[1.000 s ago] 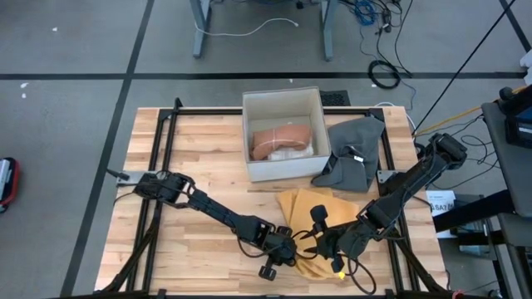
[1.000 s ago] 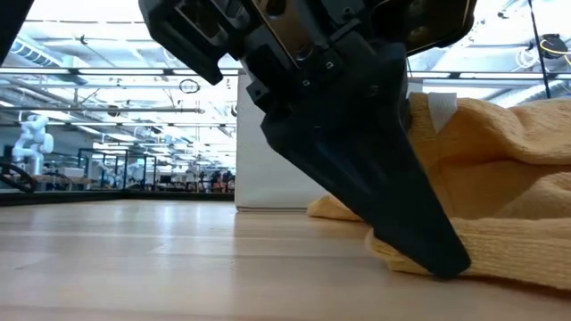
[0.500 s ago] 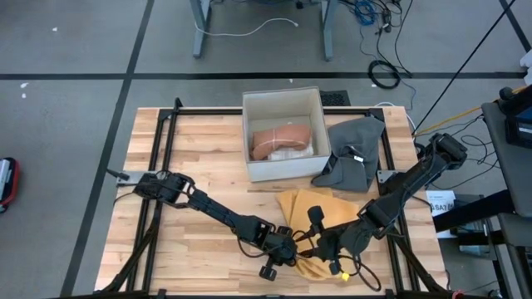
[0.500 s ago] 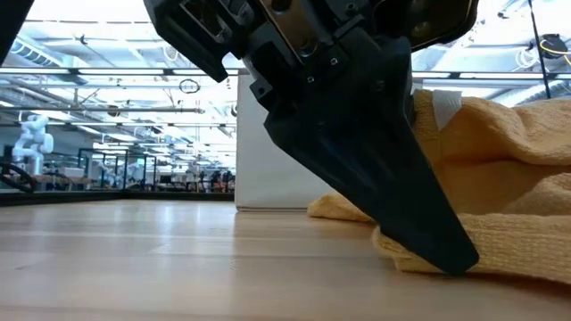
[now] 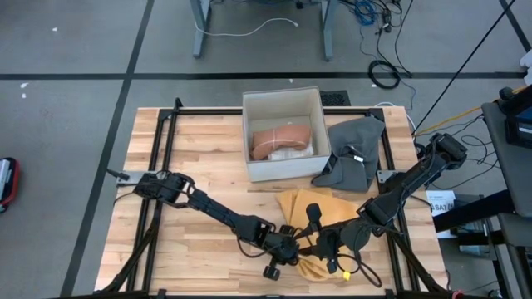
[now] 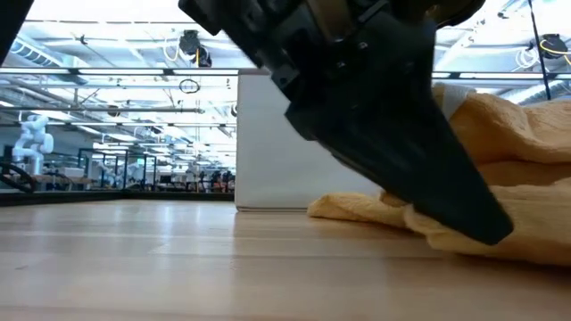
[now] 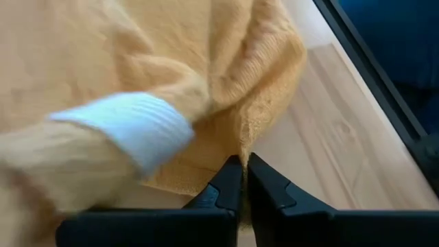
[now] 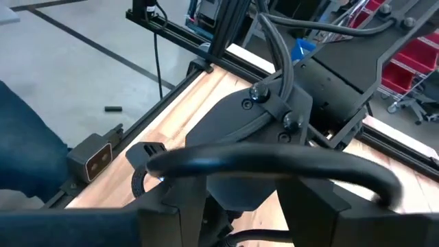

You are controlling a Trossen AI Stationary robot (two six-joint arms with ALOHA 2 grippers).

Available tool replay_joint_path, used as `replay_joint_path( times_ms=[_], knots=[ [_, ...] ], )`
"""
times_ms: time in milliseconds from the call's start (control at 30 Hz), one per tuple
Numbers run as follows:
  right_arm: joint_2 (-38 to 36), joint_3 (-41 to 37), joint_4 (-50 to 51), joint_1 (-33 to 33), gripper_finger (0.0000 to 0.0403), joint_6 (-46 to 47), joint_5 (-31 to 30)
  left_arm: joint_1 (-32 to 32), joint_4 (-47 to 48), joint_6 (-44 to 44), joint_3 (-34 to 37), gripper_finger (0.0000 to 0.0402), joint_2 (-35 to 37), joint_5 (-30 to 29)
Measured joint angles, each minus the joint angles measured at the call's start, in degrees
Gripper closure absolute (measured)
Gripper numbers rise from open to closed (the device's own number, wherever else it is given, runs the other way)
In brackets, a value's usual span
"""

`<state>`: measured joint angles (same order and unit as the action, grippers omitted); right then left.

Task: Fold towel
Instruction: Fold the orange towel

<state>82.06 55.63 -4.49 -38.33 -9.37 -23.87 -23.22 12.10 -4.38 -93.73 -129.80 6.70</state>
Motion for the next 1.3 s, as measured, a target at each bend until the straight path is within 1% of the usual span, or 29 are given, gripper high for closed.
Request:
replay_joint_path(
  times_ms=[200,333,533,767,867,1000,1100,1233,1300],
  knots=[
    [-0.03,0.09,2.29,-0.15,0.0245,3.79,0.87,0.04,-1.34,-0.06,0.0,0.0383,0.0,-0.7],
    [-0.22,0.09,2.84,-0.48,0.0245,3.96,1.39,0.0,-1.86,-0.04,0.0,0.0383,0.0,-0.81],
    [-0.66,0.07,3.08,-0.85,0.0245,4.3,1.44,0.0,-2.1,-0.01,0.0,0.0383,0.0,-5.45],
    [-0.66,0.05,7.76,-2.35,0.0245,10.38,1.74,-0.08,-2.33,0.22,-0.02,0.0383,0.0,-5.96],
    [-0.66,0.05,10.0,-3.65,0.0245,13.42,1.79,0.18,-2.2,3.94,-0.02,0.0383,0.0,-5.98],
    [-0.66,0.05,13.94,-6.05,0.0245,18.5,2.23,0.61,1.81,4.96,-0.09,0.0391,-0.01,-7.77],
    [-0.66,0.03,17.27,-7.68,0.0245,23.71,5.42,0.56,5.58,6.34,-0.07,0.0395,0.6,-8.3],
    [-0.61,0.03,19.22,-10.46,0.0245,30.37,8.52,-1.29,10.16,7.72,-0.07,0.0397,4.39,-10.43],
    [-0.42,0.03,18.9,-11.9,0.0245,31.7,8.98,-2.72,12.87,9.28,-0.07,0.0398,7.46,-14.03]
  ],
)
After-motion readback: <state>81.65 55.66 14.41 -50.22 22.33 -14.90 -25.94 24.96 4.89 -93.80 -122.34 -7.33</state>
